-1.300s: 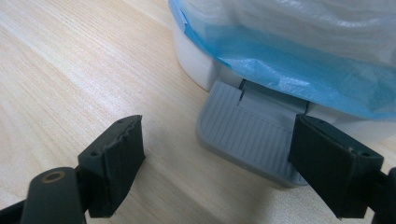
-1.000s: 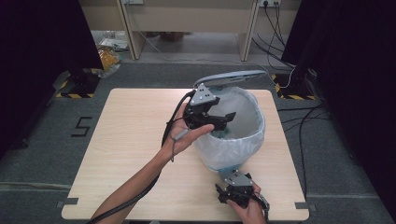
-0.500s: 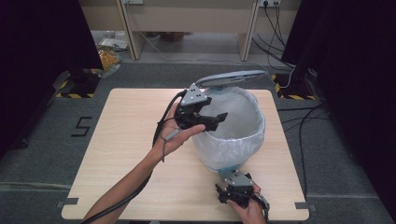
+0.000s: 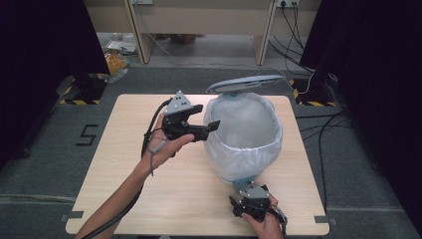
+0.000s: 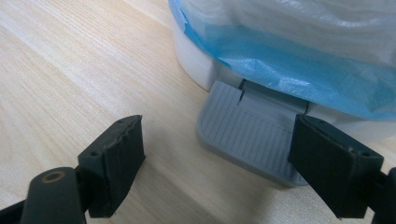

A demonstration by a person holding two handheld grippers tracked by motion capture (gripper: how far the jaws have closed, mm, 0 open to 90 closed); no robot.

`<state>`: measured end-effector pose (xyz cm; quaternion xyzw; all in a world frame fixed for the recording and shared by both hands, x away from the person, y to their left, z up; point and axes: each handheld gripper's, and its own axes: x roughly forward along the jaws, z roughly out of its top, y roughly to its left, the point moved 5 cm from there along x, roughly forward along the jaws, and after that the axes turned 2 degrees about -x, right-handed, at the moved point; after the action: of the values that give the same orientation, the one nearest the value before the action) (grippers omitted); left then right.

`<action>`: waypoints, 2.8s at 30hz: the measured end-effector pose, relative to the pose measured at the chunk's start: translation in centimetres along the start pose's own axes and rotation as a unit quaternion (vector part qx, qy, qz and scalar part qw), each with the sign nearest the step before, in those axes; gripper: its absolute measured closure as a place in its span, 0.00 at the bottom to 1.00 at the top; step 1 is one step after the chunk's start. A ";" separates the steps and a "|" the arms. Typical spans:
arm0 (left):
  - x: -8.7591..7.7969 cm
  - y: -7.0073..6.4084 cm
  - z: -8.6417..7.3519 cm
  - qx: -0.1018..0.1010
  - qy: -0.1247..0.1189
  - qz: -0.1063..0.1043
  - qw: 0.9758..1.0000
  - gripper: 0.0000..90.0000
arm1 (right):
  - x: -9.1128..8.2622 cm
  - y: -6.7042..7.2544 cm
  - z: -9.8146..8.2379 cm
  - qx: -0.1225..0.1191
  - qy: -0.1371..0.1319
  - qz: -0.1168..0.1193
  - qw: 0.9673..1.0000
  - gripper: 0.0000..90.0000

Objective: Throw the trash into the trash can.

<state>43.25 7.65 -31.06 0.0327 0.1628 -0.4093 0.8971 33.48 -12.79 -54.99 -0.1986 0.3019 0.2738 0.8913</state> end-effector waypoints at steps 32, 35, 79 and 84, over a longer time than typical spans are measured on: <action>-5.3 7.8 -15.0 -0.060 0.056 0.120 0.989 0.23 | 0.0 0.0 0.0 -0.001 0.000 0.000 1.000 0.20; -4.9 8.5 -17.7 -0.069 0.076 0.133 0.986 0.22 | 0.0 0.0 0.0 -0.001 0.000 0.000 1.000 0.20; -5.7 10.6 -27.3 -0.081 0.184 0.165 0.966 0.14 | 0.0 -0.1 0.0 -0.003 -0.001 0.002 1.000 0.20; -5.7 10.6 -27.3 -0.081 0.185 0.166 0.965 0.14 | 0.0 0.0 0.0 -0.002 -0.001 0.001 1.000 0.20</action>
<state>40.39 24.05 -55.79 0.0615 0.3504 -0.2275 0.9065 33.50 -12.83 -54.99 -0.2001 0.3004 0.2759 0.8908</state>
